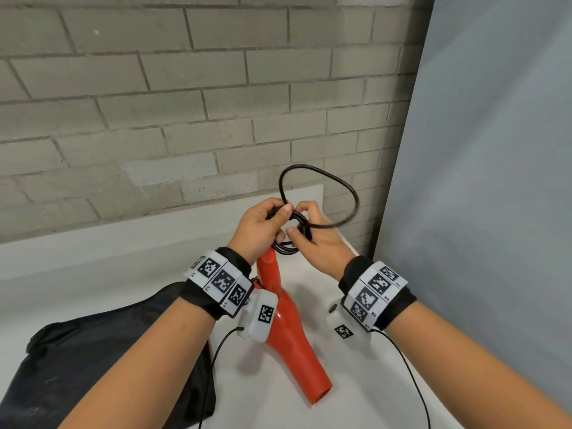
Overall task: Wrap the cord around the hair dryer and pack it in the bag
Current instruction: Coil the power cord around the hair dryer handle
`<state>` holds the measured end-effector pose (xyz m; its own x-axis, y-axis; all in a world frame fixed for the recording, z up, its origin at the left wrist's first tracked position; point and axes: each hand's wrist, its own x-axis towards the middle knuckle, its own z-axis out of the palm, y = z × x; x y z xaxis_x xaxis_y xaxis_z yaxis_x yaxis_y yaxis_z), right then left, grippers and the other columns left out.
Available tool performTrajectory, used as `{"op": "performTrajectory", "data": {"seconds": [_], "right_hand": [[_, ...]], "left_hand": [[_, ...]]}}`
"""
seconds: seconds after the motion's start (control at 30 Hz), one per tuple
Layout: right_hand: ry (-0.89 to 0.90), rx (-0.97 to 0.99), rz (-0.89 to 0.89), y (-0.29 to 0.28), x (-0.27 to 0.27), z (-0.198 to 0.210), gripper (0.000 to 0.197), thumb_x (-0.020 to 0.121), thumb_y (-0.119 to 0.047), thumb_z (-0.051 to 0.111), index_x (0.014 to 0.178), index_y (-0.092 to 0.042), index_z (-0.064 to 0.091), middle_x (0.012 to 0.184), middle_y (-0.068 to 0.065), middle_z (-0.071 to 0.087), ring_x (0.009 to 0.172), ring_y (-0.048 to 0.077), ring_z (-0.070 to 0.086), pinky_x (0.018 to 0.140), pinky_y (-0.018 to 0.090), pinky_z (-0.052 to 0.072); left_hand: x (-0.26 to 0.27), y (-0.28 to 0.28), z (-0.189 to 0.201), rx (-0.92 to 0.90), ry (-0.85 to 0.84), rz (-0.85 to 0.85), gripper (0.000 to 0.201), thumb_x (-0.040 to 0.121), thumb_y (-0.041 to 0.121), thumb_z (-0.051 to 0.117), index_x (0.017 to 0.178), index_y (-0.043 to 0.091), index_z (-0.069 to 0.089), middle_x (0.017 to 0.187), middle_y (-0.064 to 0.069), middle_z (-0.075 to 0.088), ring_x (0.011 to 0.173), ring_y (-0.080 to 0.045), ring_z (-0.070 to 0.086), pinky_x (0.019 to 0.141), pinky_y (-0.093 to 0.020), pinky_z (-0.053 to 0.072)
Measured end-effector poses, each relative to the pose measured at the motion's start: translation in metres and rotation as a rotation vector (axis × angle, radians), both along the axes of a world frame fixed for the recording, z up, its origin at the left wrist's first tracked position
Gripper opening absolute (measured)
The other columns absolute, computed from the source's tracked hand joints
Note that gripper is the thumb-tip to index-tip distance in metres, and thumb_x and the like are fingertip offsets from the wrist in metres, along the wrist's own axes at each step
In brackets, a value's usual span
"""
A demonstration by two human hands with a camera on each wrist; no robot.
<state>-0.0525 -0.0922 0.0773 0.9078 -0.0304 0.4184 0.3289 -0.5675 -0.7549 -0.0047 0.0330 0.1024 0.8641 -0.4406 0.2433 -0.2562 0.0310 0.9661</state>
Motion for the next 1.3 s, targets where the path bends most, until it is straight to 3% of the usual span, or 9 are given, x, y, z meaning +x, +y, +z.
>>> {"op": "performTrajectory", "data": {"seconds": [0.23,0.37,0.47,0.67,0.93,1.07,1.17,1.23,1.3], "right_hand": [[0.488,-0.353,-0.109,-0.048,0.000,-0.056,0.024,0.096,-0.016,0.037,0.092,-0.007,0.059,0.083,0.009,0.055,0.079,0.025,0.052,0.065,0.023,0.038],[0.913,-0.438,-0.160,-0.056,-0.004,-0.069,0.020,0.094,-0.009,0.041,0.102,-0.006,0.059,0.077,0.005,0.055,0.062,0.021,0.053,0.058,0.026,0.046],[0.745,-0.497,-0.104,-0.050,-0.002,-0.062,0.031,0.092,-0.015,0.048,0.121,-0.015,0.055,0.113,0.010,0.061,0.098,0.025,0.059,0.084,0.027,0.044],[0.379,-0.070,0.150,-0.025,0.003,-0.030,0.051,0.086,0.010,0.035,0.128,-0.015,0.048,0.126,0.005,0.056,0.111,0.013,0.052,0.099,0.024,0.038],[0.267,0.117,0.026,-0.027,0.007,-0.036,0.026,0.092,-0.004,0.043,0.071,-0.012,0.055,0.064,0.001,0.056,0.057,0.003,0.052,0.065,0.011,0.044],[0.315,0.030,-0.110,-0.039,0.011,-0.041,0.030,0.092,-0.004,0.042,0.068,-0.020,0.051,0.062,0.000,0.055,0.059,0.013,0.051,0.063,0.021,0.042],[0.283,-0.059,-0.102,-0.036,0.009,-0.037,0.026,0.090,0.001,0.040,0.100,-0.013,0.058,0.083,0.008,0.062,0.078,0.020,0.056,0.074,0.028,0.044],[0.231,-0.065,0.008,-0.030,0.006,-0.032,0.033,0.089,0.002,0.044,0.113,-0.014,0.059,0.108,0.007,0.062,0.100,0.016,0.057,0.087,0.026,0.043],[0.229,-0.006,0.107,-0.027,0.003,-0.027,0.025,0.091,-0.004,0.047,0.100,-0.021,0.063,0.102,-0.001,0.064,0.095,0.001,0.059,0.088,0.019,0.044]], "left_hand": [[0.003,0.004,0.001,-0.051,-0.013,-0.003,0.016,0.093,0.009,0.043,0.098,0.017,0.056,0.075,-0.002,0.048,0.035,-0.001,0.032,0.039,-0.010,0.029],[0.003,0.003,0.000,-0.080,-0.033,-0.025,0.027,0.096,0.013,0.039,0.113,0.023,0.056,0.067,0.004,0.050,0.038,-0.002,0.024,0.039,-0.011,0.024],[0.004,0.003,-0.002,-0.083,-0.033,-0.019,0.025,0.095,0.013,0.040,0.108,0.023,0.060,0.054,0.015,0.055,0.037,-0.002,0.023,0.038,-0.011,0.023],[0.002,0.002,-0.002,-0.070,-0.062,0.008,0.022,0.093,0.012,0.046,0.102,0.023,0.062,0.071,-0.004,0.053,0.038,-0.003,0.027,0.039,-0.012,0.027],[-0.003,0.007,0.003,-0.052,-0.004,-0.163,0.025,0.095,0.008,0.039,0.085,0.016,0.061,0.062,0.006,0.044,0.037,-0.001,0.024,0.038,-0.011,0.022],[-0.004,0.010,0.003,-0.030,-0.006,-0.139,0.023,0.093,0.008,0.041,0.078,0.012,0.058,0.062,0.003,0.040,0.036,0.000,0.025,0.038,-0.010,0.022],[-0.004,0.007,0.001,-0.032,-0.023,-0.110,0.018,0.089,0.006,0.050,0.078,0.015,0.061,0.054,0.005,0.039,0.038,-0.002,0.026,0.038,-0.011,0.024],[-0.005,0.005,0.000,-0.017,-0.040,-0.113,0.016,0.087,0.004,0.052,0.085,0.016,0.063,0.049,0.013,0.046,0.039,-0.001,0.029,0.039,-0.010,0.027],[-0.005,0.005,0.000,0.014,-0.055,-0.098,0.017,0.087,0.004,0.054,0.098,0.012,0.064,0.053,0.014,0.052,0.040,-0.001,0.033,0.041,-0.010,0.030]]}}
